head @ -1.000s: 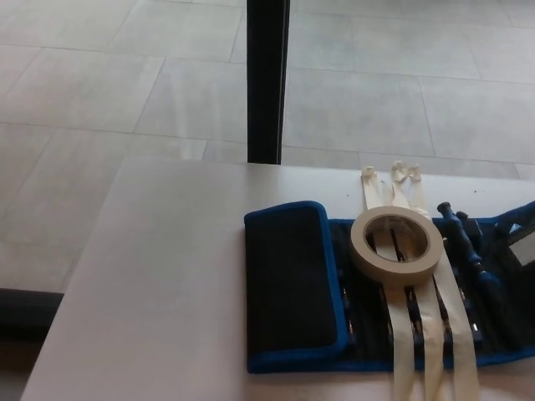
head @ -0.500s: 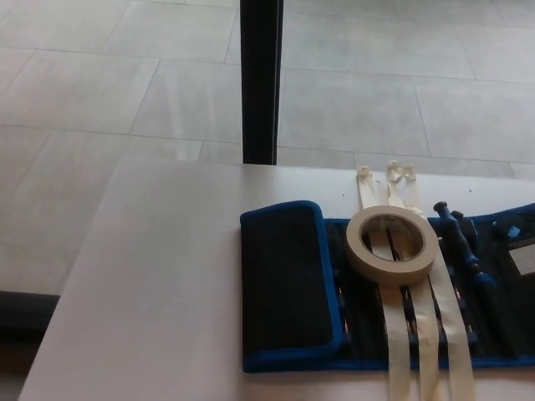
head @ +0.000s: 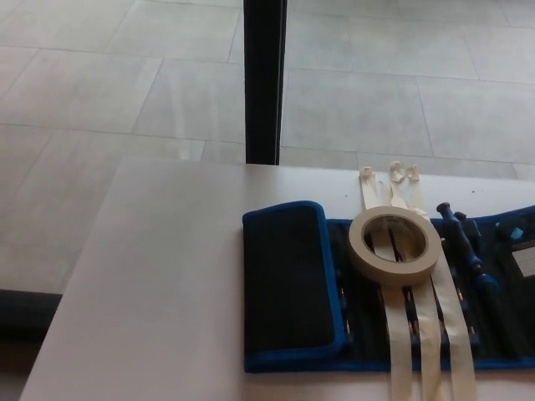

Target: The robot uses its right hand to open a black folded toolkit cover kept in the middle of the desk

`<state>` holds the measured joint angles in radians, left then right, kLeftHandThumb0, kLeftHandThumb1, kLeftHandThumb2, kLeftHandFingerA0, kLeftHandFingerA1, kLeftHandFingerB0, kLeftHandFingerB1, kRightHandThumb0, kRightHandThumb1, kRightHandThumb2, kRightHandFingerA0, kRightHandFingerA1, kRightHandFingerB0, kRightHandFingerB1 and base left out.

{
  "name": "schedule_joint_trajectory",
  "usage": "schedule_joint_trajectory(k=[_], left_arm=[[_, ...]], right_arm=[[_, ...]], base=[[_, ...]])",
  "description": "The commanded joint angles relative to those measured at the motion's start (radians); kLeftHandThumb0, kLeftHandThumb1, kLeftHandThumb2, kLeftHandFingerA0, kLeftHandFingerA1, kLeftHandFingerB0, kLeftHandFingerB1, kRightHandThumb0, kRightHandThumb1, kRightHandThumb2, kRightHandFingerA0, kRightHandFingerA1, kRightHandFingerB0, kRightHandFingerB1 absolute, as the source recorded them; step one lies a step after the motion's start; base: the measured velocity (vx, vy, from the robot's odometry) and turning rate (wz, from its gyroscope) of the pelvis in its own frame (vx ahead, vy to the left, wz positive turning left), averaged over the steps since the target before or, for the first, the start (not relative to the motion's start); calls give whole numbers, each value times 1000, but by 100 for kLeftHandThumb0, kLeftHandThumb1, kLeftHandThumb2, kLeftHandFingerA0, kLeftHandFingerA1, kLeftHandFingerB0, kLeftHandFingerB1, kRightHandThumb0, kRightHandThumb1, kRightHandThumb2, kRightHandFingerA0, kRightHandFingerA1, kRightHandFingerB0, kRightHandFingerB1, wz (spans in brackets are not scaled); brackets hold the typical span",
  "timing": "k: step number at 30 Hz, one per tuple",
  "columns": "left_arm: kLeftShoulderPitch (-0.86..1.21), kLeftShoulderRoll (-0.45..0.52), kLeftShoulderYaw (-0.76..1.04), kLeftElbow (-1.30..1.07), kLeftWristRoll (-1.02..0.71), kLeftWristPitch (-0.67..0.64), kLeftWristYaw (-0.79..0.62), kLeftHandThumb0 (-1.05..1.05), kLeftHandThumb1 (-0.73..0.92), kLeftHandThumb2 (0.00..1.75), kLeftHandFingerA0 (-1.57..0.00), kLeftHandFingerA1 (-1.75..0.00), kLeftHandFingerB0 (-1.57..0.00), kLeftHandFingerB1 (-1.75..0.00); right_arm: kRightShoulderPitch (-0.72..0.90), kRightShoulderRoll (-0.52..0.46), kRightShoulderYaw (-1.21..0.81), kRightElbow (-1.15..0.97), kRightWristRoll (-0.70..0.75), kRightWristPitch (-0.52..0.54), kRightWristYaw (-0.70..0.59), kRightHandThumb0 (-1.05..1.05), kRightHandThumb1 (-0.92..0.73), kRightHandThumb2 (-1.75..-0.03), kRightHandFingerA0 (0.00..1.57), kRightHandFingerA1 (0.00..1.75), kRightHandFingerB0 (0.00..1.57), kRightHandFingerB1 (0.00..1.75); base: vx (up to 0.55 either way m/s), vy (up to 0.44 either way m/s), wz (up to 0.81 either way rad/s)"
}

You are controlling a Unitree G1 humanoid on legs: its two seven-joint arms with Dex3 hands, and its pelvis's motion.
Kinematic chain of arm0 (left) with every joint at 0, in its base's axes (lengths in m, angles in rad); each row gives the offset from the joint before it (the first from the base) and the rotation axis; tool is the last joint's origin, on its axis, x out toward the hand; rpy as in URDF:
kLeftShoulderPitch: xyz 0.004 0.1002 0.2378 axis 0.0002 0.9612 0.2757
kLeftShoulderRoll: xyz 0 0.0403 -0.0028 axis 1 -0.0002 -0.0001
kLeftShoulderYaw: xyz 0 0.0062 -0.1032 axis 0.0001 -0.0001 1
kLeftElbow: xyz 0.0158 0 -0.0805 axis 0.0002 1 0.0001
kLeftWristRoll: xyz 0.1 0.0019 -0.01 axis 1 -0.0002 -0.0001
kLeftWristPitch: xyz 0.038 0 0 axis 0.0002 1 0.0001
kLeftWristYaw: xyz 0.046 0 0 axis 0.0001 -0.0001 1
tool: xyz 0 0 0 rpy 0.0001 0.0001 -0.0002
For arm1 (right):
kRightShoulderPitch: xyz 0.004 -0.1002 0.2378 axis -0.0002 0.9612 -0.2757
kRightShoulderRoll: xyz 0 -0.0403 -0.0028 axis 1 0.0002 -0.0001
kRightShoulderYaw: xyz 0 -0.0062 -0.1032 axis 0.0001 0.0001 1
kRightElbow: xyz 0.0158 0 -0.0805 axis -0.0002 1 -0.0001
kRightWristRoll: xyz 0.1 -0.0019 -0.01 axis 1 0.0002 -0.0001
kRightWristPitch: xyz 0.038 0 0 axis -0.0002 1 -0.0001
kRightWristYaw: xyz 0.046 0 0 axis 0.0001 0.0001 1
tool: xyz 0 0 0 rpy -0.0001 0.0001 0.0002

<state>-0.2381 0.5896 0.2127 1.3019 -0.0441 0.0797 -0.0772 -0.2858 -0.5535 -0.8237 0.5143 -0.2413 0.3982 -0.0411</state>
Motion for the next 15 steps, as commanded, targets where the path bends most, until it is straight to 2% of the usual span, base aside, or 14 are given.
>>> schedule_joint_trajectory(k=[1,3,4,5,6,7,8,9,10,11,12,13,14,15], left_arm=[[11,29,3,5,11,14,-9,-105,40,148,-57,-109,-34,-98],[14,28,7,4,7,8,-9,-105,39,148,-57,-110,-34,-98],[14,28,14,5,0,8,-9,-105,39,149,-51,-109,-21,-94],[15,28,15,4,-1,9,-8,-105,39,148,-56,-114,-29,-99],[16,27,23,1,-9,8,-11,-105,39,147,-57,-114,-31,-99],[20,27,28,0,-14,-1,-13,-105,39,148,-62,-116,-41,-104],[19,27,32,0,-17,1,-12,-105,39,148,-62,-116,-40,-103],[18,27,34,-1,-18,3,-11,-105,40,148,-57,-115,-38,-103],[17,27,34,0,-17,5,-9,-105,42,149,-56,-112,-30,-98],[19,26,37,2,-18,6,-7,-105,41,147,-60,-113,-41,-102],[20,25,38,3,-19,6,-7,-105,41,147,-60,-113,-41,-102],[20,23,38,3,-19,7,-4,-80,36,137,-32,-94,-21,-88],[19,18,51,0,-31,12,-3,-80,36,138,-32,-95,-12,-86],[22,14,52,-1,-31,12,-2,-80,36,138,-32,-95,-12,-86]], right_arm=[[-6,-105,-295,248,279,21,-95,-53,-71,-62,44,86,29,53],[-21,-103,-332,289,299,22,-132,-51,-74,-61,41,94,31,55],[-32,-92,-372,345,326,-17,-185,-46,-73,-61,46,90,46,74],[-34,-81,-392,369,339,-50,-213,-42,-72,-62,50,135,54,111],[-39,-66,-417,384,354,-74,-245,-42,-75,-63,49,129,53,111],[-52,-48,-447,383,373,-89,-282,-38,-74,-62,58,154,52,108],[-66,-44,-463,413,381,-114,-326,-37,-71,-61,65,164,59,108],[-75,-35,-477,432,392,-142,-350,-37,-71,-61,64,162,56,84],[-87,-19,-499,434,406,-171,-380,-38,-70,-61,67,164,56,75],[-98,-11,-505,444,404,-188,-417,-41,-69,-63,71,164,54,76],[-103,-12,-507,452,401,-194,-429,-41,-69,-63,71,164,54,76],[-102,-12,-510,457,403,-197,-429,-44,-72,-65,75,163,53,81],[-115,12,-541,469,431,-244,-454,-43,-79,-63,48,129,50,78],[-112,9,-546,472,432,-250,-456,-43,-79,-63,48,129,50,78]], base=[[0,0,0],[0,0,0],[0,0,0],[0,0,0],[0,0,0],[0,0,0],[0,0,0],[0,0,0],[0,0,0],[0,0,0],[0,0,0],[0,0,0],[0,0,0],[0,0,0]])
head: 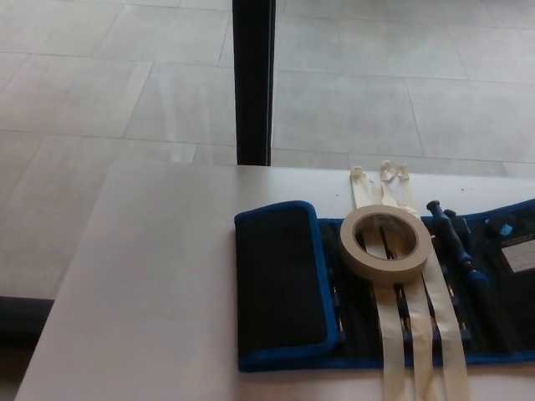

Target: The robot uses its right hand to open a black folded toolkit cover kept in the middle of the desk

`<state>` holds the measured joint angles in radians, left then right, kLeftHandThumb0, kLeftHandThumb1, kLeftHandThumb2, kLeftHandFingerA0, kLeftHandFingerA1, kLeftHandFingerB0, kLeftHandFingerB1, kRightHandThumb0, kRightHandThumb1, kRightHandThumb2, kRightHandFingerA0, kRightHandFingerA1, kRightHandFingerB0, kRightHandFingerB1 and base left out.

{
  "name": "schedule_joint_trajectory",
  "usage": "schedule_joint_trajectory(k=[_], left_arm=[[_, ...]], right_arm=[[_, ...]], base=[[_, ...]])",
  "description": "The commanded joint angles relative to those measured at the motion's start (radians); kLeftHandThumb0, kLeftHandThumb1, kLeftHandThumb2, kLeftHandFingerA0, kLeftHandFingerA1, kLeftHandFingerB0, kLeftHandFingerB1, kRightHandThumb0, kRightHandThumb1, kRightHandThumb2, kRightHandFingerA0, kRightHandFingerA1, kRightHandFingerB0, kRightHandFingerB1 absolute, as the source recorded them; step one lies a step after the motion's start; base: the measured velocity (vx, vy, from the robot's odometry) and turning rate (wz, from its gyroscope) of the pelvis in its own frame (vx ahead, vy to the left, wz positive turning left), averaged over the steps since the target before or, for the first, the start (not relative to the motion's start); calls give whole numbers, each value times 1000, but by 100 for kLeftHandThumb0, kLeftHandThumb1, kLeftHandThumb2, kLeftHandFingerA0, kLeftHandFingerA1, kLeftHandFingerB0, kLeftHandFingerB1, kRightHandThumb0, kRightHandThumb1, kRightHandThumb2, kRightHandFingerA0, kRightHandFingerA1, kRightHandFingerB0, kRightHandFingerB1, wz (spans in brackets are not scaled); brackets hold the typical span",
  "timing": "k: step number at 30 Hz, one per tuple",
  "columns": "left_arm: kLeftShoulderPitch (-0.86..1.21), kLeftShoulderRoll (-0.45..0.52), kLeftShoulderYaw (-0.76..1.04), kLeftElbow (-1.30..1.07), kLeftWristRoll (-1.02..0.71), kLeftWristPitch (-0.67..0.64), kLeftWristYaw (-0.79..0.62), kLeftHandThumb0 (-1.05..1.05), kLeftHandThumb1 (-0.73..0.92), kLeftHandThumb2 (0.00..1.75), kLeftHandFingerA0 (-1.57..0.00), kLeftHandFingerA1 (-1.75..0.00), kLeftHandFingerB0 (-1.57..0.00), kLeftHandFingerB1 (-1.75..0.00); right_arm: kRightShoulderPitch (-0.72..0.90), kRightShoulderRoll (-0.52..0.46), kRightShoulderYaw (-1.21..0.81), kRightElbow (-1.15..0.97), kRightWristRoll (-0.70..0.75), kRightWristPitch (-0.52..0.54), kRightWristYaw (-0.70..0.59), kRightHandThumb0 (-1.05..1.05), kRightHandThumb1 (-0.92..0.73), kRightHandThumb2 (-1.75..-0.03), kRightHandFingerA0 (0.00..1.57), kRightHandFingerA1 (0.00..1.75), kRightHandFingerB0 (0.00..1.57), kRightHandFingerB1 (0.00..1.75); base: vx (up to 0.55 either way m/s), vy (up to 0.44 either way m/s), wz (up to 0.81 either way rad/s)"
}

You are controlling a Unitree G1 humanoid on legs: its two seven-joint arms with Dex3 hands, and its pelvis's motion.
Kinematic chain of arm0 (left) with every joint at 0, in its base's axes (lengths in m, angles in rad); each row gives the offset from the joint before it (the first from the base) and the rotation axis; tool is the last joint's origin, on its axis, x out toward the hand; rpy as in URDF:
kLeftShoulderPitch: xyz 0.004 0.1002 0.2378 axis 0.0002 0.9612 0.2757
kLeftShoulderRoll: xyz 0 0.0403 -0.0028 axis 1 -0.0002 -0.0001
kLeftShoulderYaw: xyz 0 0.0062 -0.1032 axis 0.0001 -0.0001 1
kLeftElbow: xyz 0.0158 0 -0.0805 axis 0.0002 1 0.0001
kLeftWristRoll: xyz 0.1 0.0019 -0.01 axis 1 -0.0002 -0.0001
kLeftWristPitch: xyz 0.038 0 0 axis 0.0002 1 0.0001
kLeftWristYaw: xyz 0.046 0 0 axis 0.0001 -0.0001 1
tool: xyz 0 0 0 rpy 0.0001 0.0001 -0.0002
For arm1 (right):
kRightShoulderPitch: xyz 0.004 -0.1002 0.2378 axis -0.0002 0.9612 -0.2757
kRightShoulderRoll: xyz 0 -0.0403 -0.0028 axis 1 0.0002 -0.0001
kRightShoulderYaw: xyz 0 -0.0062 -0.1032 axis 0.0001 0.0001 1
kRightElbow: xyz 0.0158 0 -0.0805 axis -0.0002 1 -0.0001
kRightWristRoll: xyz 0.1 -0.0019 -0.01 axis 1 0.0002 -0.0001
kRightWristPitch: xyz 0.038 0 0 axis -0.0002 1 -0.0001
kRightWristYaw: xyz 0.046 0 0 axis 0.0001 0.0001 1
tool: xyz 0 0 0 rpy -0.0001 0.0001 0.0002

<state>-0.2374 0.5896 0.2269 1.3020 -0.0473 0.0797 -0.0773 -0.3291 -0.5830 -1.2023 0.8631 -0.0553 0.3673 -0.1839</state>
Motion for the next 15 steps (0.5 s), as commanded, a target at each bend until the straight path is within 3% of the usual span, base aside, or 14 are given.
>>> schedule_joint_trajectory(k=[1,2,3,4,5,6,7,8,9,10,11,12,13,15], left_arm=[[23,13,38,0,-27,12,-3,-74,37,136,-34,-93,-14,-83],[23,13,38,-1,-25,15,-1,-82,40,140,-36,-97,-8,-82],[26,14,39,-1,-24,14,-1,-82,40,140,-36,-97,-8,-82],[27,15,47,-5,-32,13,-1,-102,35,152,-52,-119,-48,-119],[27,16,49,-5,-31,14,-2,-102,35,152,-52,-119,-48,-119],[28,19,44,-9,-24,11,-3,-100,37,153,-54,-118,-49,-115],[28,20,40,-8,-18,9,-2,-97,37,153,-56,-118,-55,-118],[29,20,39,-5,-16,9,-2,-105,35,149,-62,-117,-49,-110],[30,20,41,-6,-18,8,-7,-105,35,149,-62,-117,-49,-110],[30,19,41,-4,-18,10,-3,-84,46,148,-36,-100,-32,-96],[29,19,42,-2,-16,10,3,-86,48,149,-40,-103,-33,-97],[31,19,38,-3,-12,9,5,-86,50,150,-46,-105,-33,-95],[30,20,38,-4,-12,11,7,-85,51,150,-42,-103,-34,-97],[28,19,44,-5,-18,6,4,-87,50,151,-43,-105,-32,-98]], right_arm=[[-65,57,-172,109,248,-213,-318,-43,-65,-105,72,109,62,84],[-59,106,-177,73,247,-223,-337,-39,-80,-64,60,147,59,114],[-58,113,-179,70,246,-226,-340,-39,-80,-64,60,147,59,114],[-35,149,-196,32,270,-220,-284,-43,-80,-63,67,169,57,115],[-36,151,-196,30,271,-221,-285,-43,-80,-63,67,169,57,115],[-29,132,-209,66,290,-229,-267,-47,-78,-63,84,175,70,117],[-20,125,-217,77,301,-228,-251,-47,-64,-104,107,129,59,77],[-10,122,-221,74,309,-216,-232,-49,-82,-66,55,153,48,63],[-6,117,-223,76,316,-208,-223,-49,-82,-66,55,153,48,63],[2,117,-220,88,319,-222,-209,-47,-83,-68,56,139,46,58],[18,118,-213,112,321,-249,-184,-47,-82,-68,57,144,47,58],[29,123,-205,120,322,-263,-168,-47,-82,-67,67,135,54,61],[39,136,-197,109,326,-261,-148,-47,-67,-106,76,107,54,72],[56,156,-186,96,339,-272,-130,-47,-66,-105,75,108,58,74]], base=[[0,0,0],[0,0,0],[0,0,0],[0,0,0],[0,0,0],[0,0,0],[0,0,0],[0,0,0],[0,0,0],[0,0,0],[0,0,0],[0,0,0],[0,0,0],[0,0,0]])
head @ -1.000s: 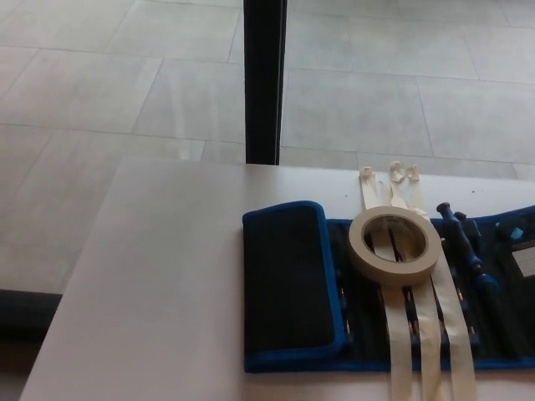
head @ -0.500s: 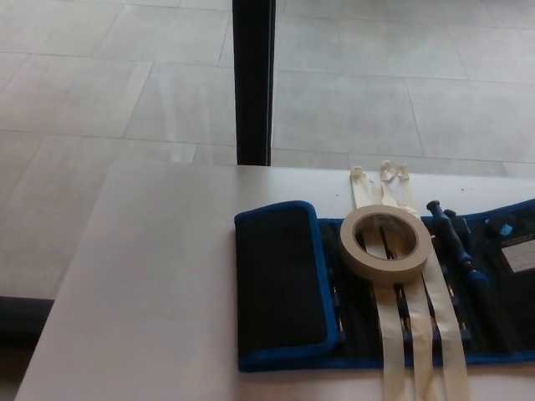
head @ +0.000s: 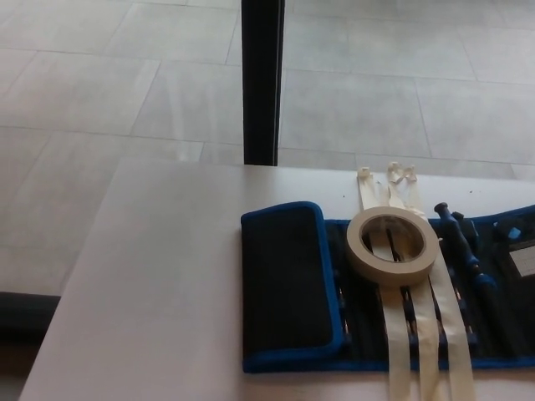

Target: The robot uses its right hand to open a black folded toolkit cover kept in the middle of the desk

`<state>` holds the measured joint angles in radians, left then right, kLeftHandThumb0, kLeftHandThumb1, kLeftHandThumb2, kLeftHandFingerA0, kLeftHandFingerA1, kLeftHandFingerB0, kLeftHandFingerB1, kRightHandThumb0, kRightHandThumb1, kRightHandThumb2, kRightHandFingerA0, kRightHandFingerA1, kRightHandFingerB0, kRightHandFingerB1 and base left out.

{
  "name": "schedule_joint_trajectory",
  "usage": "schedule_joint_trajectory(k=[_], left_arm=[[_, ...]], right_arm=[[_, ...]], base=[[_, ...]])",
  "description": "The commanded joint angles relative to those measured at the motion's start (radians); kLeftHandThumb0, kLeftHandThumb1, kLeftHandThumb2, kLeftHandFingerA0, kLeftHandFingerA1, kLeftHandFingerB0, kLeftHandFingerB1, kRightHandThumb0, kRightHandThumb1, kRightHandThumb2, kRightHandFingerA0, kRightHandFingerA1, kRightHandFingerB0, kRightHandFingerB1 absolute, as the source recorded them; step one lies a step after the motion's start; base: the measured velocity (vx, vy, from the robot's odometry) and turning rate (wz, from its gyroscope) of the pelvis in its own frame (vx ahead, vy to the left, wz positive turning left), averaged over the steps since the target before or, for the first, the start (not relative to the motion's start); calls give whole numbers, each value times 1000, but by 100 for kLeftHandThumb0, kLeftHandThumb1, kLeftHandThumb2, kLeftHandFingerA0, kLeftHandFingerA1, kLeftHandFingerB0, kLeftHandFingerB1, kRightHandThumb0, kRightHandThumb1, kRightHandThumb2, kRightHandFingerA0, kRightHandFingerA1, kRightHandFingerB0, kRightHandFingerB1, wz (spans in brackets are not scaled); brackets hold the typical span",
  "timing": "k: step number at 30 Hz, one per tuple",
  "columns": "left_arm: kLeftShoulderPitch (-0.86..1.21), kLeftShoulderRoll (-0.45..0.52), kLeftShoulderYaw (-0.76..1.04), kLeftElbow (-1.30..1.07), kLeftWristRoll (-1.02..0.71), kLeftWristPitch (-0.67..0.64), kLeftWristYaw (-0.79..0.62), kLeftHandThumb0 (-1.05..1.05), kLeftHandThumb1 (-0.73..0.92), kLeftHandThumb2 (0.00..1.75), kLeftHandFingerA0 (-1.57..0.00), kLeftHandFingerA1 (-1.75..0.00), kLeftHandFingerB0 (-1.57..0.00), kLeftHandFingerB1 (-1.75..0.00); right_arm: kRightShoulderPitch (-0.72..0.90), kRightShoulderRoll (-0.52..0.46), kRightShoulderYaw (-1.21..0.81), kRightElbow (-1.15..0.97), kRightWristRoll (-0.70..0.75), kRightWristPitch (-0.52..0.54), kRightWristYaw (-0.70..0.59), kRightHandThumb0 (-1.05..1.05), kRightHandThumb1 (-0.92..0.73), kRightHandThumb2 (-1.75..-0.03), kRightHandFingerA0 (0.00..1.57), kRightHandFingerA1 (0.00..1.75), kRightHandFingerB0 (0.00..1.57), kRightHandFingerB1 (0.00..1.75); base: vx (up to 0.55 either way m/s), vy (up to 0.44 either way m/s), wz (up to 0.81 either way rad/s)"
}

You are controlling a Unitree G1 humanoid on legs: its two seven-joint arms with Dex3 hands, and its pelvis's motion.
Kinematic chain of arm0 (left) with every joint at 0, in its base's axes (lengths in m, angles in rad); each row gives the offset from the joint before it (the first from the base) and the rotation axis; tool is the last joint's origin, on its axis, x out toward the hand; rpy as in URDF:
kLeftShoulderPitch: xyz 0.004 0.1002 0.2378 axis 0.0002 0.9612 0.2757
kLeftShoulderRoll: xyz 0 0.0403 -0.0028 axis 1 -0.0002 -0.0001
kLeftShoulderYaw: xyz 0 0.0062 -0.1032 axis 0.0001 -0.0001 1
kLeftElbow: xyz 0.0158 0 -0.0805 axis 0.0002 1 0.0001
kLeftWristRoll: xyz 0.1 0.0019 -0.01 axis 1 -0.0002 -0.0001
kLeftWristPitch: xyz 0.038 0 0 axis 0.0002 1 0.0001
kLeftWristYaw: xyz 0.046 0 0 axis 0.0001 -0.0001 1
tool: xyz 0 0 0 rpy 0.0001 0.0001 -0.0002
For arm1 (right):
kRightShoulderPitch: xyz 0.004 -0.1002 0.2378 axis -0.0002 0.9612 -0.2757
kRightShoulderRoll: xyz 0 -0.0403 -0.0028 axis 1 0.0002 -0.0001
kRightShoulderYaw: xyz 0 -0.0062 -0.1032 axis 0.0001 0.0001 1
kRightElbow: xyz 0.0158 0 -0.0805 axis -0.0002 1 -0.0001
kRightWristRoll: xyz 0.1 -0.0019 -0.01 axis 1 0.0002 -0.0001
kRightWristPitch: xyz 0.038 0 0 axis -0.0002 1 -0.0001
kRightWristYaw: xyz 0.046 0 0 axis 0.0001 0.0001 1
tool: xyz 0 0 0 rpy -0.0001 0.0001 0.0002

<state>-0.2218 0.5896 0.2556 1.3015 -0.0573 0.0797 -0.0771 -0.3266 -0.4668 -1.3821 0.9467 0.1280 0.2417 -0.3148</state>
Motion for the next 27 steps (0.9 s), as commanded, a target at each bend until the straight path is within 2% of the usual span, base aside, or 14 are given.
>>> schedule_joint_trajectory(k=[1,2,4,5,6,8,10,14,15,16,21,23,24,27], left_arm=[[12,19,16,-4,-8,5,4,-87,50,151,-43,-105,-32,-98],[9,19,26,-4,-16,14,9,-87,51,153,-43,-106,-40,-103],[14,16,30,-6,-17,12,14,-97,37,155,-57,-123,-55,-120],[16,16,35,-9,-20,8,15,-96,35,158,-56,-128,-57,-127],[21,14,39,-10,-21,3,17,-96,34,162,-55,-131,-57,-131],[28,13,42,-13,-19,2,20,-97,34,161,-54,-132,-54,-132],[28,9,56,-10,-25,3,27,-83,50,153,-38,-106,-18,-94],[25,12,61,-12,-22,9,16,-92,39,159,-50,-118,-43,-112],[25,13,57,-15,-17,6,14,-93,35,159,-45,-130,-32,-126],[16,12,71,-12,-29,19,23,-78,53,151,-40,-103,-18,-90],[32,11,74,-10,-21,7,29,-87,57,159,-61,-121,-41,-109],[33,13,70,-14,-18,9,23,-96,36,160,-56,-128,-55,-128],[24,19,69,-16,-18,16,21,-83,55,155,-45,-109,-18,-94],[18,20,62,-23,-13,19,19,-83,53,154,-40,-106,-17,-93]], right_arm=[[58,44,1,12,162,-155,4,-47,-66,-105,75,108,58,74],[61,52,41,17,135,-163,-6,-50,-77,-67,64,145,69,79],[69,51,69,35,133,-181,-13,-52,-63,-102,83,118,76,85],[76,46,100,62,132,-183,10,-56,-77,-66,65,147,72,77],[86,45,131,74,126,-182,29,-61,-66,-103,82,121,77,83],[97,45,178,84,133,-174,43,-60,-66,-104,79,118,68,76],[94,51,215,86,155,-182,34,-57,-79,-64,60,116,55,59],[98,62,276,65,180,-184,21,-48,-60,-103,71,92,44,64],[104,54,299,84,175,-191,30,-56,-77,-63,57,128,60,64],[107,54,308,93,182,-201,35,-56,-75,-64,60,137,62,69],[114,58,341,95,227,-212,30,-55,-75,-61,60,89,46,51],[123,58,360,97,235,-225,46,-53,-76,-62,53,103,47,55],[128,65,363,97,246,-234,47,-53,-74,-63,55,118,48,60],[143,65,373,101,261,-241,44,-54,-75,-62,56,98,48,56]], base=[[0,0,0],[0,0,0],[0,0,0],[0,0,0],[0,0,0],[0,0,0],[0,0,0],[0,0,0],[0,0,0],[0,0,0],[0,0,0],[0,0,0],[0,0,0],[0,0,0]])
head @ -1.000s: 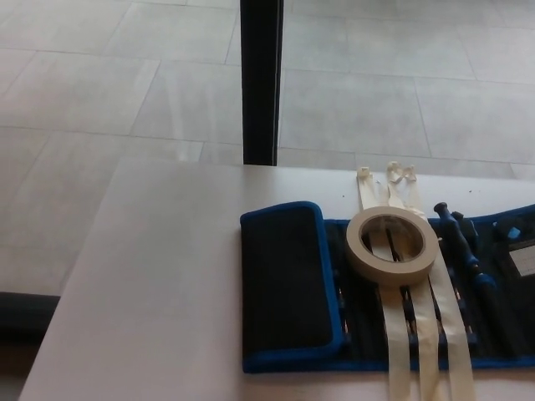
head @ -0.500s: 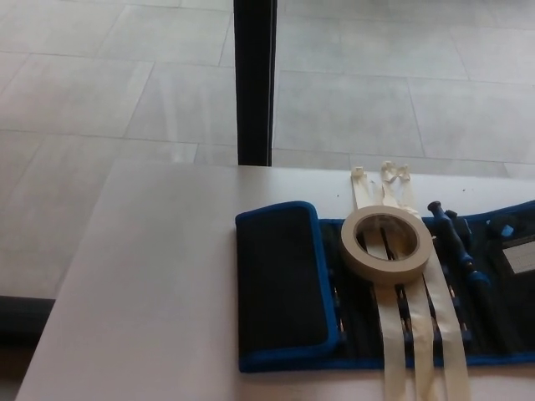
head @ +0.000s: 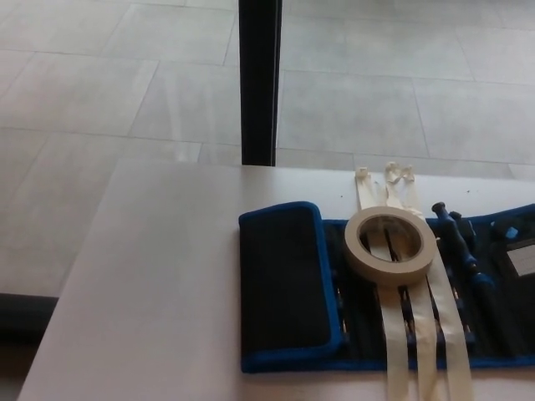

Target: The robot uses its right hand to open a black folded toolkit cover kept in the middle of the desk

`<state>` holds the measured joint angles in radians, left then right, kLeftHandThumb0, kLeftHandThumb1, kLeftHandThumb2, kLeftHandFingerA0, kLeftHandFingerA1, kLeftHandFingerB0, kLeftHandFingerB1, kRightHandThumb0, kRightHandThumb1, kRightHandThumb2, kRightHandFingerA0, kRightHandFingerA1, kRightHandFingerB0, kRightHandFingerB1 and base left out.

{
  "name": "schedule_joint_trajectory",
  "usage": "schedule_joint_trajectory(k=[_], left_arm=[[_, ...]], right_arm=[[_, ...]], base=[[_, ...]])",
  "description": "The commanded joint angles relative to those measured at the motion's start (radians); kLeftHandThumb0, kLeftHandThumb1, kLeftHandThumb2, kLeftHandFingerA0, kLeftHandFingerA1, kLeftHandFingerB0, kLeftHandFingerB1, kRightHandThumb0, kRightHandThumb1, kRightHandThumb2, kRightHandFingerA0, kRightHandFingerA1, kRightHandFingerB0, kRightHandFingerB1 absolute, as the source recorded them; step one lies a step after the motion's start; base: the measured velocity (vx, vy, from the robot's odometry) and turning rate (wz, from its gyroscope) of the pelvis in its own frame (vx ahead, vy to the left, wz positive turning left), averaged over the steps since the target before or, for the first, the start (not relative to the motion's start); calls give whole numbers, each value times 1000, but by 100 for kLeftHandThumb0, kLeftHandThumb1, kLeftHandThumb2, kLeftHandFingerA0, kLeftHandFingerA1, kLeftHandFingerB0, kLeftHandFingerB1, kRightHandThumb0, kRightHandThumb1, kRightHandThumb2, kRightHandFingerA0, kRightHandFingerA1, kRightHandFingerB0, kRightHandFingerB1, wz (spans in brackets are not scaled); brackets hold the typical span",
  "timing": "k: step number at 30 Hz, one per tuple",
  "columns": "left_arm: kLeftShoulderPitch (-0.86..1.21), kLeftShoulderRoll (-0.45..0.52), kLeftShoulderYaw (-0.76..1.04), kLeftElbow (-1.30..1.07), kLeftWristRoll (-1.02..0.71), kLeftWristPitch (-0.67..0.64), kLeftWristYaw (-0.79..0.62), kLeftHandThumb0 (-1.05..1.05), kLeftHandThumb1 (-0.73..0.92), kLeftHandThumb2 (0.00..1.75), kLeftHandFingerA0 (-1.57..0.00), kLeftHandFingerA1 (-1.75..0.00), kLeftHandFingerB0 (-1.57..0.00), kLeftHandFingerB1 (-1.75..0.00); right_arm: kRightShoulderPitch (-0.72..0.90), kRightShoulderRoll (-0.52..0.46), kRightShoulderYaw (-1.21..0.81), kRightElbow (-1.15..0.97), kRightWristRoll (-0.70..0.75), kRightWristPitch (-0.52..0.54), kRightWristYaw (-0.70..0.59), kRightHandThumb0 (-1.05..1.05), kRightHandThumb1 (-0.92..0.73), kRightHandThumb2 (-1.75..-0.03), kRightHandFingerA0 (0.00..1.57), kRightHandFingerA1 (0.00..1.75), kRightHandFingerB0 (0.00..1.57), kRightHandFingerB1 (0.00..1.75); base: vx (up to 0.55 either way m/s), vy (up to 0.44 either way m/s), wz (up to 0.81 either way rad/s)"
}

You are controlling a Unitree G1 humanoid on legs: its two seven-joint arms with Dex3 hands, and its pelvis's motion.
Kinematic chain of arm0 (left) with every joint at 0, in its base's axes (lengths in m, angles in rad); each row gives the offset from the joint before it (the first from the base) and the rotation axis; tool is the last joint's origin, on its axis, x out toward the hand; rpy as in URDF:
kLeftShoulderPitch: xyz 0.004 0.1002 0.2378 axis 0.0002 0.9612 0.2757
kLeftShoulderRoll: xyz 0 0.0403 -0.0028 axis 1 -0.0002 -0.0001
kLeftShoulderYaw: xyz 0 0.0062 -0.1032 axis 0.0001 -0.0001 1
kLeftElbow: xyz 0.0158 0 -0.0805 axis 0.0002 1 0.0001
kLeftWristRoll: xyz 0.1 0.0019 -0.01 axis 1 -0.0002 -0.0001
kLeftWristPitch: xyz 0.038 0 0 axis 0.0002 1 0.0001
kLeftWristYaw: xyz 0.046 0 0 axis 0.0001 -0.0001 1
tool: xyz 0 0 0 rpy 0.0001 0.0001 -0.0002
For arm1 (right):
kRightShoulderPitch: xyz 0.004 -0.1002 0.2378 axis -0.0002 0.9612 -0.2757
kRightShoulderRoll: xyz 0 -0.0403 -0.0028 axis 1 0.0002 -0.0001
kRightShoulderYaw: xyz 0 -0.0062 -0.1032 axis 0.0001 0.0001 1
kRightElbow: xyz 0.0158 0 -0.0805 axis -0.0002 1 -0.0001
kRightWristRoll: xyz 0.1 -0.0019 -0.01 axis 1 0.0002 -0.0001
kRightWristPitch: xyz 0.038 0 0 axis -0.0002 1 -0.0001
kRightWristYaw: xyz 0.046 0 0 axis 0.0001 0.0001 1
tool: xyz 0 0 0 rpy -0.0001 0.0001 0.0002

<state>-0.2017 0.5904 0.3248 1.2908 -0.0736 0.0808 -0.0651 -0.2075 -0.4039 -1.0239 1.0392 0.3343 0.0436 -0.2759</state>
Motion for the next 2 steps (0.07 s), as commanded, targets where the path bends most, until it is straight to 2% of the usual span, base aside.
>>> schedule_joint_trajectory(k=[1,2], left_arm=[[-3,18,-8,-6,4,14,6,-80,53,151,-34,-99,-26,-95],[-3,18,-8,-6,4,14,6,-80,53,151,-34,-99,-26,-95]], right_arm=[[24,2,23,10,54,-49,-9,-55,-72,-63,59,109,52,62],[24,2,23,10,54,-49,-9,-55,-72,-63,59,109,52,62]], base=[[0,0,0],[0,0,0]])
